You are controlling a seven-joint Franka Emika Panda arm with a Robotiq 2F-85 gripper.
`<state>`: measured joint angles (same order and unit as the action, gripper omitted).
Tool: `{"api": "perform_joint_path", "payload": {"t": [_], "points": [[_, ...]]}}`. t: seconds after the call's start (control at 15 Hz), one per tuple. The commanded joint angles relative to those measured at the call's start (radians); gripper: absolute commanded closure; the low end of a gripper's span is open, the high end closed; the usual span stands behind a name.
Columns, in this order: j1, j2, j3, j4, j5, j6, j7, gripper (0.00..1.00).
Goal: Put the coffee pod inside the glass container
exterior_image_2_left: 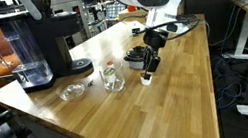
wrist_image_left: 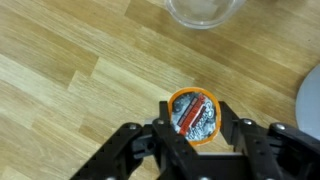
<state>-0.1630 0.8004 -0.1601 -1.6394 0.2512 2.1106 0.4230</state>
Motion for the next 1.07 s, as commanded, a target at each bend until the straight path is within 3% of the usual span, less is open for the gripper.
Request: {"api": "perform_joint_path", "payload": {"t": [0.0, 1.0], "points": [[-0.025, -0.002, 0.014, 0.012, 0.023, -0.033, -0.032, 0.76], [0.1, -0.349, 0.034, -0.211, -0.019, -0.007, -0.02, 0.76]]}}
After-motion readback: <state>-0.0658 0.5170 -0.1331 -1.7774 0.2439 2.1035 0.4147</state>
